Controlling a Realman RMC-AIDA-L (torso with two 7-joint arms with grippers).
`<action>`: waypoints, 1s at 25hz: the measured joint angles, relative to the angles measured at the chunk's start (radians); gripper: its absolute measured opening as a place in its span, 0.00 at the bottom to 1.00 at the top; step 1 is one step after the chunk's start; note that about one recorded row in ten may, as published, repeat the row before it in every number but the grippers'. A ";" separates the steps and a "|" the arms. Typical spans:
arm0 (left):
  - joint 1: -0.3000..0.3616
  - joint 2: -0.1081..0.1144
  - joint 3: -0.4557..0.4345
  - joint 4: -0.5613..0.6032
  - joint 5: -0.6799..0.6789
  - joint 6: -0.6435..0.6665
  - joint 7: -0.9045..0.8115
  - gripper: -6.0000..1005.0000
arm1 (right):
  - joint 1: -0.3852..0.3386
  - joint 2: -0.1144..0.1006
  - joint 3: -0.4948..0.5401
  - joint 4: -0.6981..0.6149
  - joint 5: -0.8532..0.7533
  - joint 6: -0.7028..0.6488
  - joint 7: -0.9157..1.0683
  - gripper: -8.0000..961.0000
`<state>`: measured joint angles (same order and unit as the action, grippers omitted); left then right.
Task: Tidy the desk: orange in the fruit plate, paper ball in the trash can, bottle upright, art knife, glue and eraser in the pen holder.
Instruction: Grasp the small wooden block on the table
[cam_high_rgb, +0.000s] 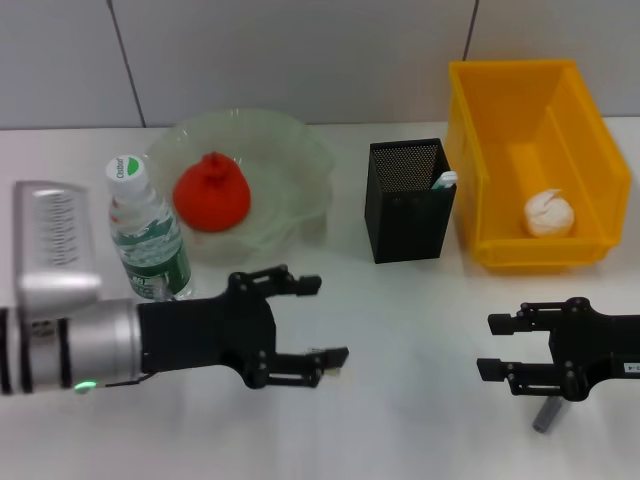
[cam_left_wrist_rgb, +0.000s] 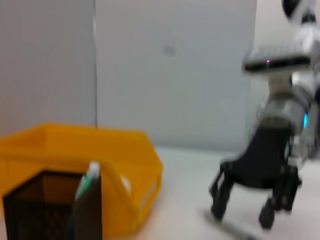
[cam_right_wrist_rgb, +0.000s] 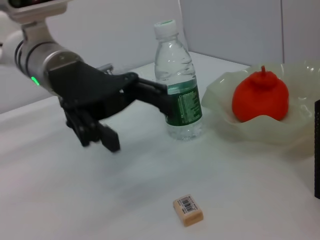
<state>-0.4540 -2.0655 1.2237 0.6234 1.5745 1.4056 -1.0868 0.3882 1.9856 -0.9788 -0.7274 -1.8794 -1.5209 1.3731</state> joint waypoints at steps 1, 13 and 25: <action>0.000 0.000 0.000 0.000 0.000 0.000 0.000 0.87 | 0.000 0.000 0.000 0.000 0.000 0.000 0.000 0.67; -0.127 -0.007 0.078 0.063 0.268 -0.128 -0.189 0.87 | 0.002 0.027 0.004 -0.016 -0.059 0.001 0.010 0.67; -0.154 -0.009 0.179 0.076 0.318 -0.242 -0.271 0.84 | -0.008 0.060 0.004 -0.099 -0.121 0.013 0.011 0.66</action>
<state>-0.6079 -2.0742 1.4031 0.6996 1.8920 1.1639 -1.3575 0.3804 2.0460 -0.9744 -0.8266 -2.0005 -1.5084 1.3840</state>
